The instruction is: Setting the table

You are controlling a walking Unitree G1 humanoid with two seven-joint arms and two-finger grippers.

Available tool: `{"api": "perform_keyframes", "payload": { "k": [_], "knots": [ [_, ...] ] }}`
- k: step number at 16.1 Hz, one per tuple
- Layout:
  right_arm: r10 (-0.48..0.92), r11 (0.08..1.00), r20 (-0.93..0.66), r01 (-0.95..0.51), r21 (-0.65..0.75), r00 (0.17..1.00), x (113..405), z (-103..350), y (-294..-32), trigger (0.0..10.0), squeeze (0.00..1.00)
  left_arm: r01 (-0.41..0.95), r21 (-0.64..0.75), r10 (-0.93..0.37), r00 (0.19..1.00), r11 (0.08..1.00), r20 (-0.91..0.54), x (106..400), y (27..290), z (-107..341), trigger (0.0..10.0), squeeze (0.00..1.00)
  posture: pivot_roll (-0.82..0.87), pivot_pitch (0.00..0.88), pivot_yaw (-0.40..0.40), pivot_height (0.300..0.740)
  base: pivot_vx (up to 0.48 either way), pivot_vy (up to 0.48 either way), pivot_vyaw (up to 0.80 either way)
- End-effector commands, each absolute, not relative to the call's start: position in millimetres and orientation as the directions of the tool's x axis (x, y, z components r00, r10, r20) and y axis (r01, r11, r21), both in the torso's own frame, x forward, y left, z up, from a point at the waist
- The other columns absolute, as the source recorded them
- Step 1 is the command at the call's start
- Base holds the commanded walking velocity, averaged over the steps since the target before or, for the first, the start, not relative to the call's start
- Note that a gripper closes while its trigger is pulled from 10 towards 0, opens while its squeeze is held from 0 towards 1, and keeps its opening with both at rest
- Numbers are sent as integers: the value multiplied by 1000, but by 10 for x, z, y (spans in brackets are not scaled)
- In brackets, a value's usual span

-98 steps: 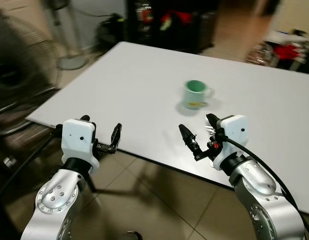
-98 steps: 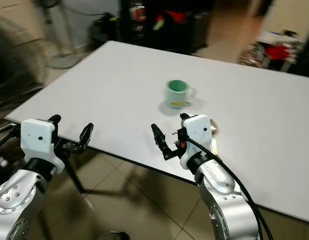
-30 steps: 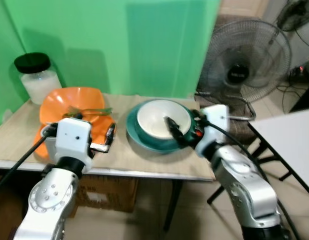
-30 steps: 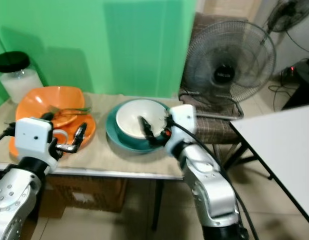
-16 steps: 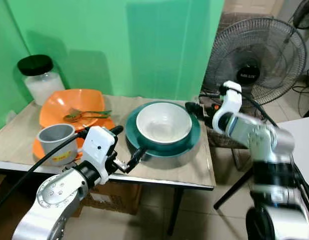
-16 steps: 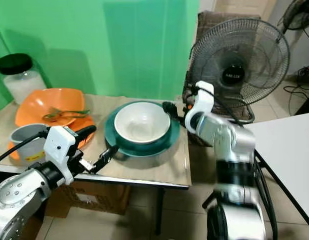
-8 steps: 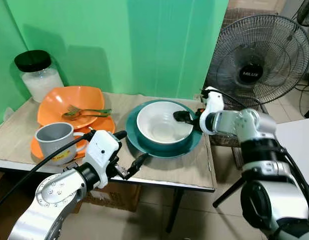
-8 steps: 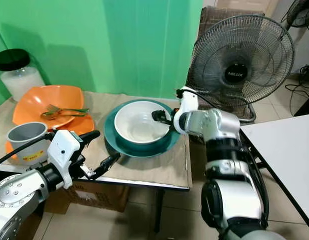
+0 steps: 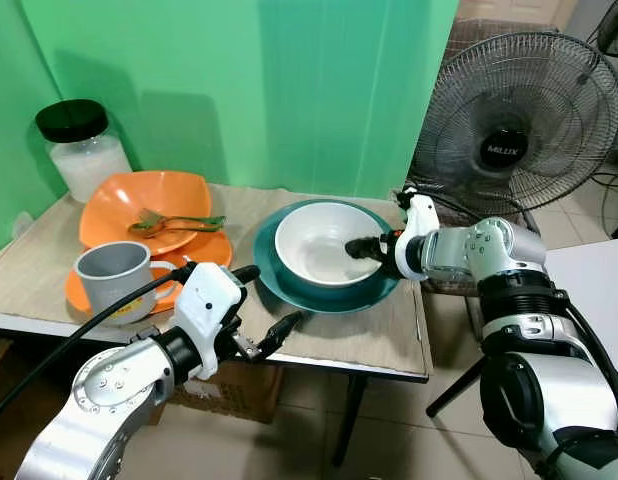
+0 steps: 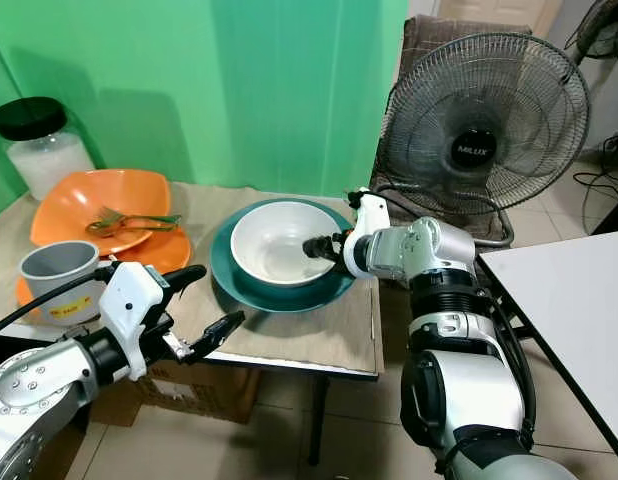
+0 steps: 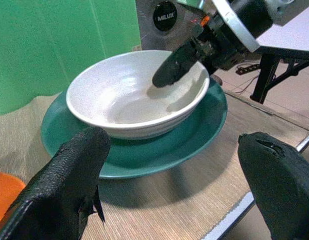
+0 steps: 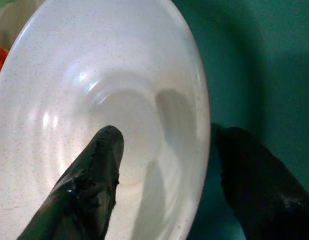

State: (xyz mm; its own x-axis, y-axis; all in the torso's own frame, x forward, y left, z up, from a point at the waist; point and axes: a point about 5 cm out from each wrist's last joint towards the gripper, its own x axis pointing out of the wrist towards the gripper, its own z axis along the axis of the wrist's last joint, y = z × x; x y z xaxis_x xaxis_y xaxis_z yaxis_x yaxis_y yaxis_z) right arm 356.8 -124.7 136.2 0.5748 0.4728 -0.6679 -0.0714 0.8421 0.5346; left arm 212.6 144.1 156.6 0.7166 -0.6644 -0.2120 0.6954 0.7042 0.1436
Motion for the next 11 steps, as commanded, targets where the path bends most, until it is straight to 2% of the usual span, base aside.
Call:
{"api": "perform_keyframes", "payload": {
  "k": [1,11],
  "knots": [
    [486,827,-651,-68,557,583,3604,1443,-1238,0,0,710,146,-681,703,689,-207,2136,1417,1595,10000,0,-66,0,-25,740,0,0,0],
    [531,766,-611,-23,643,587,3590,1414,-1181,0,0,708,144,-677,704,691,-215,2142,1423,1565,10000,0,-75,0,-20,740,0,0,0]
  ]
}}
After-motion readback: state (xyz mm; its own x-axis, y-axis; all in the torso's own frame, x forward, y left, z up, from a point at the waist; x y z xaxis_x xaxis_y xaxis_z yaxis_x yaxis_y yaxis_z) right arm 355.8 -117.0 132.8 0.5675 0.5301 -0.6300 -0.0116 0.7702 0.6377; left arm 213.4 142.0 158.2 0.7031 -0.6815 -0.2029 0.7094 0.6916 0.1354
